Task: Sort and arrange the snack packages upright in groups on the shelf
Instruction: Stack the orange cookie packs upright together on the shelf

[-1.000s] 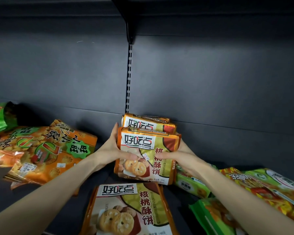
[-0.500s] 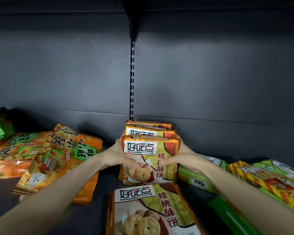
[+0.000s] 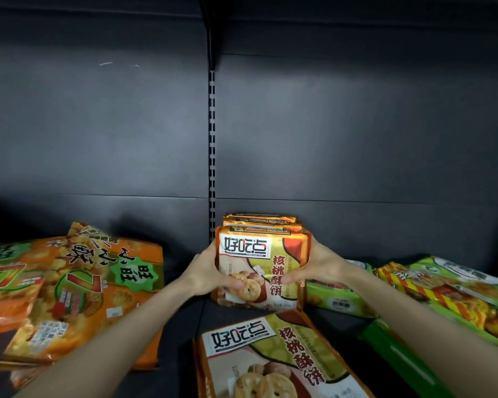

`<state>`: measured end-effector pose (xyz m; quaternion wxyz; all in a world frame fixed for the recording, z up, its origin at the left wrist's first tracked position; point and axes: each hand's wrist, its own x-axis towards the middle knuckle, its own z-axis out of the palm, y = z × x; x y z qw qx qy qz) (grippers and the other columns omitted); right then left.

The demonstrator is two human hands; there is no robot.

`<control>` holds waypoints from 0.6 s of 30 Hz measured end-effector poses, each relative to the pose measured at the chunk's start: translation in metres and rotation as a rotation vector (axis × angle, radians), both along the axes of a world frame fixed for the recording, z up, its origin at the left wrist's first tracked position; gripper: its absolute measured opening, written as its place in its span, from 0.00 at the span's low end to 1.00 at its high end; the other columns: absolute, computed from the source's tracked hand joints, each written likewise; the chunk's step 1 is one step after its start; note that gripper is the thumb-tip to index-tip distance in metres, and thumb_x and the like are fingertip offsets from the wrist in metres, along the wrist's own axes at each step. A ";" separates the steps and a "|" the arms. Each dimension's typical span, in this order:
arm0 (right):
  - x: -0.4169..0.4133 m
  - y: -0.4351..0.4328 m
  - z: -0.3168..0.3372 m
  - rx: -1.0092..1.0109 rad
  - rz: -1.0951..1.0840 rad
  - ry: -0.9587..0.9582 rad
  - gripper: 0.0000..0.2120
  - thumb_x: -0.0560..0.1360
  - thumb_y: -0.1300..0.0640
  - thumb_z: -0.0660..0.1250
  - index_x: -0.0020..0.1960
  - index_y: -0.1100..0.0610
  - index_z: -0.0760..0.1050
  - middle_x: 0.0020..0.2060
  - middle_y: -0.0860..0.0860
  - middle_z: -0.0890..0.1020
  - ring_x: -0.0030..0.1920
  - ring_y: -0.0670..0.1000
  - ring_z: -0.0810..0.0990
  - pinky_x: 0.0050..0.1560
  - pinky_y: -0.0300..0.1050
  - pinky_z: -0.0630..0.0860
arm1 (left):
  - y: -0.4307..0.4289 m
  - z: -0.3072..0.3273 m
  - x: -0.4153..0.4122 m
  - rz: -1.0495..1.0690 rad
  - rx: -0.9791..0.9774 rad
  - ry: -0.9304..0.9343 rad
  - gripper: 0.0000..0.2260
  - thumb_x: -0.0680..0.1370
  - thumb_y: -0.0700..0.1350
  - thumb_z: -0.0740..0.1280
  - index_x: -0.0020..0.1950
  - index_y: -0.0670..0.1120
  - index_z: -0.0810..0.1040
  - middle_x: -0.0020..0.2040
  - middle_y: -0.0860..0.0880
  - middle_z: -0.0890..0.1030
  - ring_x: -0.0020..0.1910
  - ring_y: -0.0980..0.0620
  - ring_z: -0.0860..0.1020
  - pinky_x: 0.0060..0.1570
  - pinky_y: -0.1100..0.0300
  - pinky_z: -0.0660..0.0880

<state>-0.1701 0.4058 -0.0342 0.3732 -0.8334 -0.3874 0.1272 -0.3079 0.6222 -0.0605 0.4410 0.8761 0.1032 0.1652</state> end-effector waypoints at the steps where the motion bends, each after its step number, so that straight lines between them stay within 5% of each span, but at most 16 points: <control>1: -0.001 0.000 0.002 -0.025 -0.028 -0.031 0.63 0.43 0.37 0.81 0.72 0.47 0.55 0.57 0.44 0.80 0.59 0.47 0.78 0.65 0.54 0.72 | -0.002 0.002 -0.001 0.011 0.046 0.018 0.35 0.59 0.46 0.81 0.61 0.56 0.69 0.56 0.54 0.81 0.55 0.55 0.79 0.59 0.54 0.76; 3: -0.007 -0.001 0.006 -0.077 -0.084 -0.106 0.57 0.44 0.34 0.80 0.68 0.46 0.62 0.56 0.43 0.80 0.58 0.48 0.78 0.65 0.52 0.72 | -0.005 0.004 -0.004 0.039 0.127 0.055 0.29 0.63 0.47 0.80 0.58 0.55 0.70 0.55 0.54 0.81 0.53 0.55 0.79 0.55 0.58 0.77; 11: -0.031 -0.016 0.017 -0.038 -0.185 -0.238 0.24 0.66 0.54 0.77 0.59 0.57 0.76 0.54 0.50 0.82 0.56 0.51 0.79 0.58 0.46 0.75 | -0.020 0.017 -0.028 0.288 0.391 0.012 0.13 0.72 0.52 0.71 0.53 0.49 0.77 0.50 0.49 0.83 0.49 0.48 0.80 0.48 0.55 0.77; 18: -0.061 -0.039 0.021 0.032 -0.221 -0.346 0.22 0.72 0.54 0.73 0.63 0.60 0.74 0.60 0.54 0.79 0.60 0.52 0.76 0.61 0.45 0.72 | -0.039 0.024 -0.062 0.374 0.387 -0.028 0.14 0.72 0.54 0.71 0.52 0.48 0.79 0.50 0.48 0.83 0.49 0.49 0.81 0.51 0.54 0.78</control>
